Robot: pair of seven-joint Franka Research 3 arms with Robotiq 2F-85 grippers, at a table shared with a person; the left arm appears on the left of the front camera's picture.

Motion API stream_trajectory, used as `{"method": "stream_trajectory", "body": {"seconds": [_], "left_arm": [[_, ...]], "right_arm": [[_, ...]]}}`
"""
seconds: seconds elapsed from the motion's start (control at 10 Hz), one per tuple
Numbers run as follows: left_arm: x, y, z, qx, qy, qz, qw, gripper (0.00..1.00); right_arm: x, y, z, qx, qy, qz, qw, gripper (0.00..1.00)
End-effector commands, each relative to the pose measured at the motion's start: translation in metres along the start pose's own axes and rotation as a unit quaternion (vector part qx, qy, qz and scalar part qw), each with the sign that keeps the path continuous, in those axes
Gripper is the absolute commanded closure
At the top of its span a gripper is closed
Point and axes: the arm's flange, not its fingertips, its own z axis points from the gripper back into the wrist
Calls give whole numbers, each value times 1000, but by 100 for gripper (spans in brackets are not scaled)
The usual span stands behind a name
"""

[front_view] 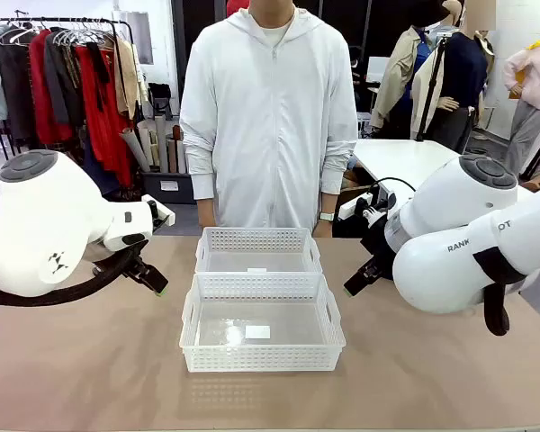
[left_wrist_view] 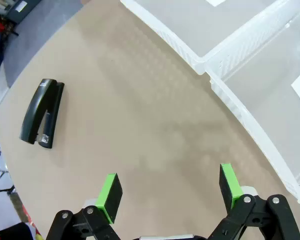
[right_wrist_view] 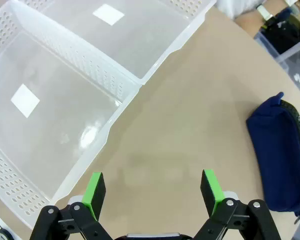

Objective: Distribute items into two baskets.
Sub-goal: Pick up the Pencil pouch that the person points to.

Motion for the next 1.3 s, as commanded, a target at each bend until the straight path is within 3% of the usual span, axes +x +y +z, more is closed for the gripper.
{"method": "stream_trajectory", "body": {"seconds": [0.0, 1.2], "left_arm": [[0, 0, 0, 0, 0, 0, 1000, 0], [0, 0, 0, 0, 0, 0, 1000, 0]], "right_arm": [[0, 0, 0, 0, 0, 0, 1000, 0], [0, 0, 0, 0, 0, 0, 1000, 0]]}}
